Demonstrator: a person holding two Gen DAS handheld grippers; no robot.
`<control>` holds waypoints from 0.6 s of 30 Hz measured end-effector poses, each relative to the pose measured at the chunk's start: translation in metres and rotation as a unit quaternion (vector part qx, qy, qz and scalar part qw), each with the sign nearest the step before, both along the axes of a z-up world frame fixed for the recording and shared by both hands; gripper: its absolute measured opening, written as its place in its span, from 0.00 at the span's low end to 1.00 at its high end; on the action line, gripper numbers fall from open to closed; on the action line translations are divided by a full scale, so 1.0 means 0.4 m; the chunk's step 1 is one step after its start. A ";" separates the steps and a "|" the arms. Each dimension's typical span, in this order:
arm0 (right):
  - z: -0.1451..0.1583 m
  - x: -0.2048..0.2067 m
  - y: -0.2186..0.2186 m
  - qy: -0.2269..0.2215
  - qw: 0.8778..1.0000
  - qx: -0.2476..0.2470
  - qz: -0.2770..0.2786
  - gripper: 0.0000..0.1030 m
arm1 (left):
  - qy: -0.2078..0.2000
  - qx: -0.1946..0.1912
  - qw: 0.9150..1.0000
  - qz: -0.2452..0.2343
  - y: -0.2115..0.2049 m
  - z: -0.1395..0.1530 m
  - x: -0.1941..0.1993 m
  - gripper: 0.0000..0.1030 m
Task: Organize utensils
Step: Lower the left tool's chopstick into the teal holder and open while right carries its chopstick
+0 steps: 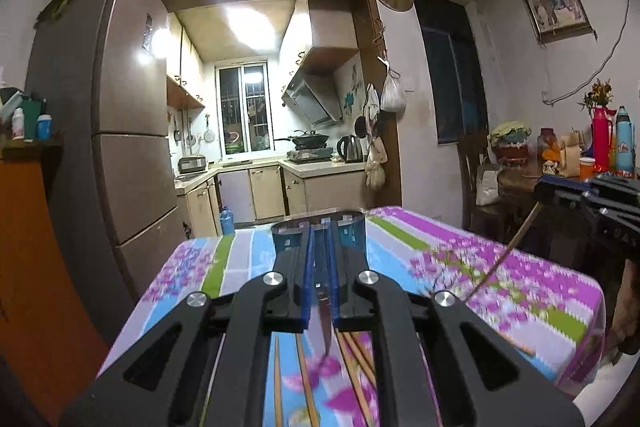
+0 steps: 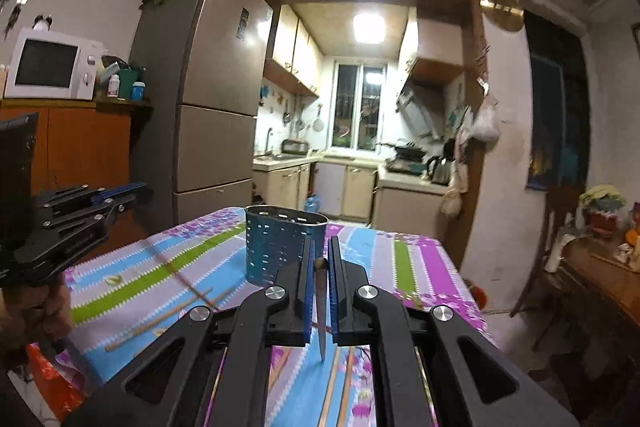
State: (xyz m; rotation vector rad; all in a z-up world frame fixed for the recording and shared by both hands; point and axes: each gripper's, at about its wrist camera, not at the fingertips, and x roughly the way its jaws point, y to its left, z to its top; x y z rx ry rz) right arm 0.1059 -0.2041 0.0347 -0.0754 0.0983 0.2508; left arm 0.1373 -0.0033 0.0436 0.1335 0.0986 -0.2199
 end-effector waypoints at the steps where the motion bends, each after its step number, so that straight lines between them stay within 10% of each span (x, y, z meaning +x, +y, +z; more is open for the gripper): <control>1: 0.013 0.020 -0.008 0.004 1.000 0.002 0.004 0.08 | 0.002 0.002 1.000 -0.002 -0.004 0.011 0.017 0.05; 18: 0.046 0.083 -0.010 0.024 0.999 -0.022 0.022 0.07 | 0.070 -0.012 0.997 0.001 0.077 -0.076 -0.025 0.04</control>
